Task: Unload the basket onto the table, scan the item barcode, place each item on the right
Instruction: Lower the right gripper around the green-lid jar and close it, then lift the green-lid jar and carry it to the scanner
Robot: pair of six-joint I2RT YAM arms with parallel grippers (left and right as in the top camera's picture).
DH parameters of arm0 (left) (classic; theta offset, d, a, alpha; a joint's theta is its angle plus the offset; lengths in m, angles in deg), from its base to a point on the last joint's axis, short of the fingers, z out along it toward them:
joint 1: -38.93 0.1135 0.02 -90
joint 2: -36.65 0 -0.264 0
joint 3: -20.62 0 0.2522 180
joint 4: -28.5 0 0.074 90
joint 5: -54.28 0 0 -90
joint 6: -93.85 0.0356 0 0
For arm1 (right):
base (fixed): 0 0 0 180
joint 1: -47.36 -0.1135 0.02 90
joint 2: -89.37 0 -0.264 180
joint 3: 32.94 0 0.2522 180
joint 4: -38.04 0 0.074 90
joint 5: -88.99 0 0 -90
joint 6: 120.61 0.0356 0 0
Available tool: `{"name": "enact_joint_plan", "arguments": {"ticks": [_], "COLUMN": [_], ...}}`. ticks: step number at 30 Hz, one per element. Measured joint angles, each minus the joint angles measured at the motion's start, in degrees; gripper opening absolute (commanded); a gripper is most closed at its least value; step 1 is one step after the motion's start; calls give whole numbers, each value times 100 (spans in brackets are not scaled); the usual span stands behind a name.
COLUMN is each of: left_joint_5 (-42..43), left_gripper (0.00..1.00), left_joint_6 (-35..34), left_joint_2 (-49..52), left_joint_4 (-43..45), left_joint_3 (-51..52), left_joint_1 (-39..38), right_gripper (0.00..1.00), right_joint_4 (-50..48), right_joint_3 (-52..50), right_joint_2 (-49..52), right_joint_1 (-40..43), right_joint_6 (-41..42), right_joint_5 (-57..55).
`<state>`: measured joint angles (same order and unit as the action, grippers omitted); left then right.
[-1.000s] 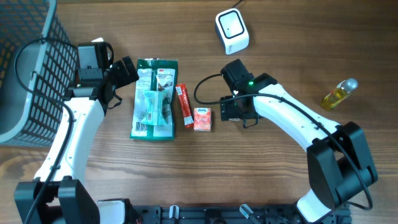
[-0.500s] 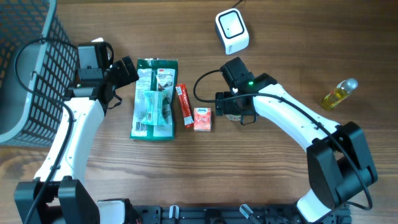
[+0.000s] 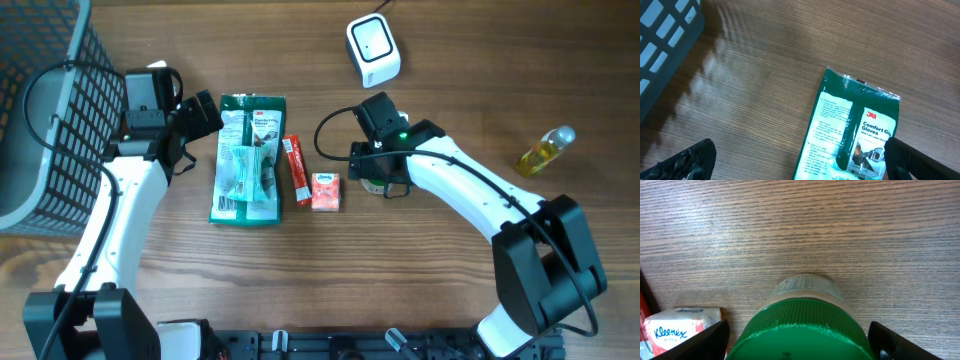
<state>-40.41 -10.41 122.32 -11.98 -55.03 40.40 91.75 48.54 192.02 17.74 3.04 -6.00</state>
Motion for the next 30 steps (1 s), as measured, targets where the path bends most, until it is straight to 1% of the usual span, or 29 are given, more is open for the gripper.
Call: {"name": "enact_joint_plan", "arguments": {"ticks": [5, 6, 9, 11, 13, 17, 21, 25, 28, 30], "left_joint_5": [0, 0, 0, 0, 0, 0, 0, 0, 0, 0], "left_gripper": [100, 100, 100, 100, 100, 100, 100, 100, 100, 100], "left_joint_6": [0, 0, 0, 0, 0, 0, 0, 0, 0, 0], "left_joint_2": [0, 0, 0, 0, 0, 0, 0, 0, 0, 0], "left_joint_4": [0, 0, 0, 0, 0, 0, 2, 0, 2, 0], "left_joint_3": [0, 0, 0, 0, 0, 0, 0, 0, 0, 0], "left_joint_1": [0, 0, 0, 0, 0, 0, 0, 0, 0, 0], "right_gripper": [87, 82, 79, 79, 82, 83, 80, 79, 66, 65], "right_joint_4": [-59, -66, -72, -98, -94, 144, 201, 271, 275, 361], "right_joint_3": [0, 0, -7, -11, -11, 2, 46, 46, 46, 76], "right_joint_2": [153, 219, 415, 428, 428, 428, 428, 428, 428, 428], "right_joint_1": [0, 0, 0, 7, 17, 131, 221, 221, 221, 236], "right_joint_6": [0, 0, 24, 24, 22, 20, 22, 22, 42, 70], "right_joint_5": [-22, -22, -22, -22, -22, -20, 26, 70, 90, 120]}}
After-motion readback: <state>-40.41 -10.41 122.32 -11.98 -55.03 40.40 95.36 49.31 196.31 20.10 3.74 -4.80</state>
